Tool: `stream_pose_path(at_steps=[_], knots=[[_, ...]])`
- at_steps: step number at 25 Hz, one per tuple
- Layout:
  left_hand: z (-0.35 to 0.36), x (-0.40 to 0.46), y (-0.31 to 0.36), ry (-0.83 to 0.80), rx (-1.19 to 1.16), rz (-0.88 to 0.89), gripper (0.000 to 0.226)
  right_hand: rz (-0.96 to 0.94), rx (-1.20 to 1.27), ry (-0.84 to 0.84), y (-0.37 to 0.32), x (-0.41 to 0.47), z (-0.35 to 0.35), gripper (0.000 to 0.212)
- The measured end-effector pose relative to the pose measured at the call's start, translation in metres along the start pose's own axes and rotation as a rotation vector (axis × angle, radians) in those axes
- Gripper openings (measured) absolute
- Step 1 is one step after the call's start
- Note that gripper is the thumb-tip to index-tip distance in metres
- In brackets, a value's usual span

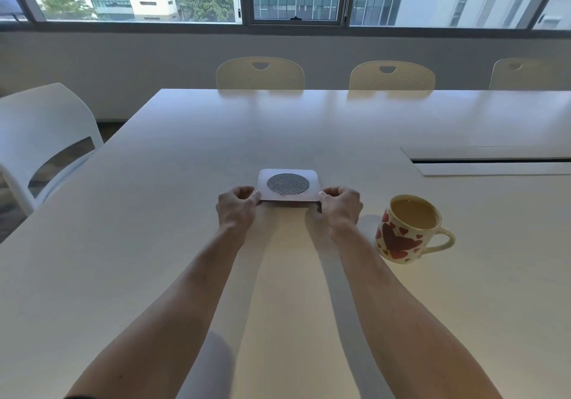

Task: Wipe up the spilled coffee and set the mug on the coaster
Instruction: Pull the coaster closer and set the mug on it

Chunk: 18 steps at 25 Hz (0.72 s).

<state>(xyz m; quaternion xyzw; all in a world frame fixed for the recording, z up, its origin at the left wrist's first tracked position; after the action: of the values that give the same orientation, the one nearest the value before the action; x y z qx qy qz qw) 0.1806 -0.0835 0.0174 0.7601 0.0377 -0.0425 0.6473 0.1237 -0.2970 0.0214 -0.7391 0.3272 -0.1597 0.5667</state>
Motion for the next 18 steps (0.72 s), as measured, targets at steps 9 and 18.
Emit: stream_pose_path(at_steps=[9, 18], knots=[[-0.02, -0.063, -0.01, -0.004, -0.151, 0.0, 0.012, -0.054, 0.211, -0.068, 0.022, -0.057, -0.039, 0.012], [-0.028, -0.146, -0.019, 0.007, -0.112, 0.065, 0.012, -0.138, 0.179, -0.121, 0.044, -0.122, -0.081, 0.009]])
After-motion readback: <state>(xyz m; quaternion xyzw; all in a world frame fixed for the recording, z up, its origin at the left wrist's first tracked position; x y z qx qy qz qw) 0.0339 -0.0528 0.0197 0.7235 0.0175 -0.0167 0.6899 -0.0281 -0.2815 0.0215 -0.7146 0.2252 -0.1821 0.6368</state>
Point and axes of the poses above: each hand's wrist, its own x-axis towards the middle knuckle, its own z-axis out of the palm, y = z × x, the point moved 4 cm from there along x, towards the middle knuckle, and after that the axes turned 9 degrees about -y, right-handed, at the moved point
